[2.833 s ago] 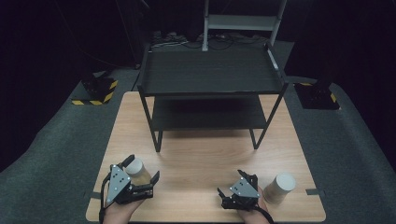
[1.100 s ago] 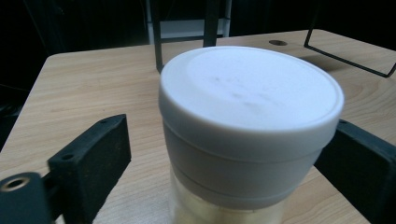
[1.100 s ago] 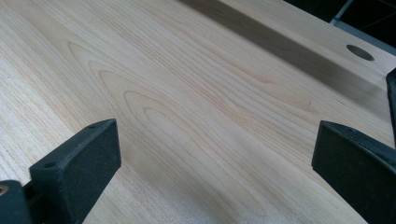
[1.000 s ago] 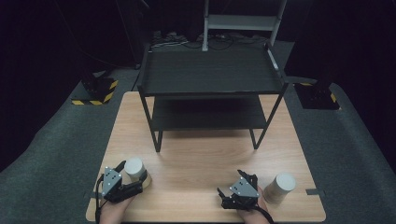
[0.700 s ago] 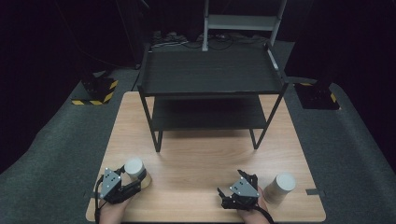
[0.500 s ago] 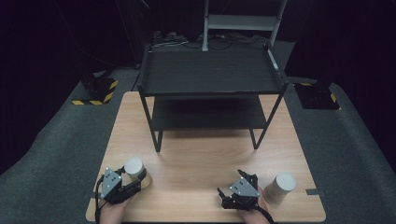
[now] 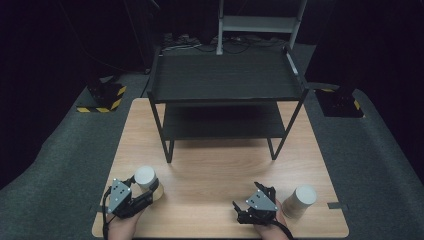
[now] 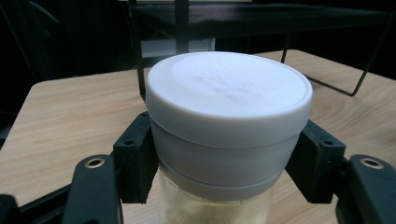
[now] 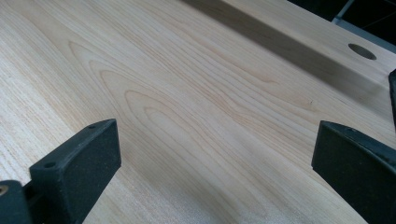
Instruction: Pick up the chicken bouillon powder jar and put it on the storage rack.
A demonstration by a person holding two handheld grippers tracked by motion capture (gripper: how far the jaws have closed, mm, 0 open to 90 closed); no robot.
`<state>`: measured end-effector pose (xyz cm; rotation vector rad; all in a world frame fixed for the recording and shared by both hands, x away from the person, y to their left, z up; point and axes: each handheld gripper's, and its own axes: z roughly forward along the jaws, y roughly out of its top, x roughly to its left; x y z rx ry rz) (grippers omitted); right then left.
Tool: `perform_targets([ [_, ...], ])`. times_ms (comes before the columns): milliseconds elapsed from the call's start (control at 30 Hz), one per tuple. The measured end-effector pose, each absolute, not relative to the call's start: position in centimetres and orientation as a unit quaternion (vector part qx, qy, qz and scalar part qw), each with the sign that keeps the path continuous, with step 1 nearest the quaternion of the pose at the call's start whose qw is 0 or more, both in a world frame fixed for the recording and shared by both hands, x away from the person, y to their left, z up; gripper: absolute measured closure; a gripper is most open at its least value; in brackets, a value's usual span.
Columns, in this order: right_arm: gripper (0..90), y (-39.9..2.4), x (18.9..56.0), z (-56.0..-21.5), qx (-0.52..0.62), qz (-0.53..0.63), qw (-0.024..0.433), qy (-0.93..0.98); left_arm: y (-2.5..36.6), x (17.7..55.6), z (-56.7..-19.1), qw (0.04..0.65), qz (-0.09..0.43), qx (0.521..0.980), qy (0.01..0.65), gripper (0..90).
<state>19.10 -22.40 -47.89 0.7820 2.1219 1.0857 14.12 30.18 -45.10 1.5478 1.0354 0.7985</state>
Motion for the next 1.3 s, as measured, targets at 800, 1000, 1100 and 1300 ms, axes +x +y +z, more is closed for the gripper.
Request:
perform_targets([
  [800,0.6,-22.5,19.1,-47.9,0.295,0.413,0.311,0.803,27.1,15.5,-39.6,0.571,0.329,0.647,0.383,34.2],
  [1000,0.6,-22.5,19.1,-47.9,0.296,0.415,0.31,0.803,26.3,16.1,-38.7,0.58,0.325,0.646,0.374,34.2],
  [1100,0.6,-22.6,19.1,-47.9,0.296,0.415,0.31,0.802,26.0,16.5,-38.3,0.585,0.323,0.647,0.369,34.2],
  [1300,0.6,-22.6,19.1,-47.9,0.297,0.416,0.309,0.802,25.3,17.2,-37.4,0.591,0.32,0.646,0.362,34.2],
])
